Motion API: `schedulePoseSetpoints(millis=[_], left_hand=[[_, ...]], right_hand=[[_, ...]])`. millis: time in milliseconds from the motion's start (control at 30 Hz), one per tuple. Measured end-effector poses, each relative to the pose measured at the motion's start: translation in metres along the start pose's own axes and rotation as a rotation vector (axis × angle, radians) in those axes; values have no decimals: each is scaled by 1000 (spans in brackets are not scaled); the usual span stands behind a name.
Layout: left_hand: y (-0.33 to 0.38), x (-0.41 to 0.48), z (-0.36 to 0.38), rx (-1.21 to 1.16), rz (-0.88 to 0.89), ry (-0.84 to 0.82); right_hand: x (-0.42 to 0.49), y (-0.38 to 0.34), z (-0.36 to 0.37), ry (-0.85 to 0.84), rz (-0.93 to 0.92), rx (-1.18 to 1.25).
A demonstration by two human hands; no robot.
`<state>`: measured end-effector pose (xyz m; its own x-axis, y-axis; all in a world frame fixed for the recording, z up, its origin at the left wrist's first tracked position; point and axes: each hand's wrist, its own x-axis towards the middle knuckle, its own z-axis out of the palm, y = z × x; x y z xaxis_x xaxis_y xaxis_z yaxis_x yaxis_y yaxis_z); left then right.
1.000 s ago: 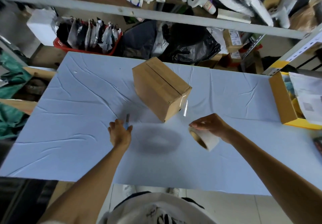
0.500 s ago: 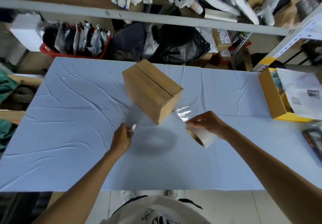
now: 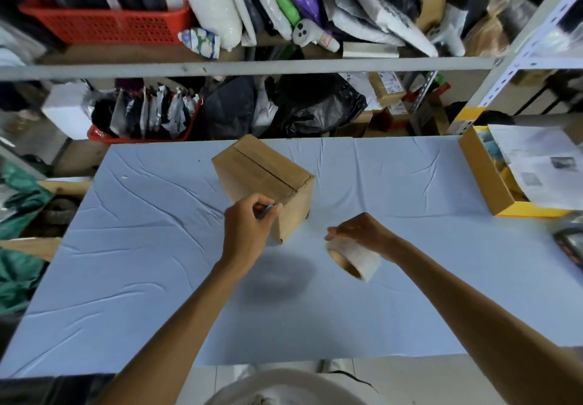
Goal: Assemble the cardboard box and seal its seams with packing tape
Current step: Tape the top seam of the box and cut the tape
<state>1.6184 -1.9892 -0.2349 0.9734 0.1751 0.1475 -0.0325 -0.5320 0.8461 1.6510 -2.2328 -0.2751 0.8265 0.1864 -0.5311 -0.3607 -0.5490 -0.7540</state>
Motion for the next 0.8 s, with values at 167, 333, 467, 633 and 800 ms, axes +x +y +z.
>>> schedulePoseSetpoints(millis=[167, 333, 467, 633, 800], left_hand=[[10, 13, 18, 148, 100, -45], [12, 20, 24, 267, 93, -222], [15, 20, 30, 351, 80, -273], [24, 23, 34, 389, 39, -297], [25, 23, 39, 428, 61, -276]], right_hand=[[-4, -3, 0, 4, 29, -11], [-7, -2, -2, -15, 42, -21], [-7, -2, -2, -14, 37, -42], [-3, -4, -1, 11, 32, -62], [-5, -3, -1, 7, 51, -72]])
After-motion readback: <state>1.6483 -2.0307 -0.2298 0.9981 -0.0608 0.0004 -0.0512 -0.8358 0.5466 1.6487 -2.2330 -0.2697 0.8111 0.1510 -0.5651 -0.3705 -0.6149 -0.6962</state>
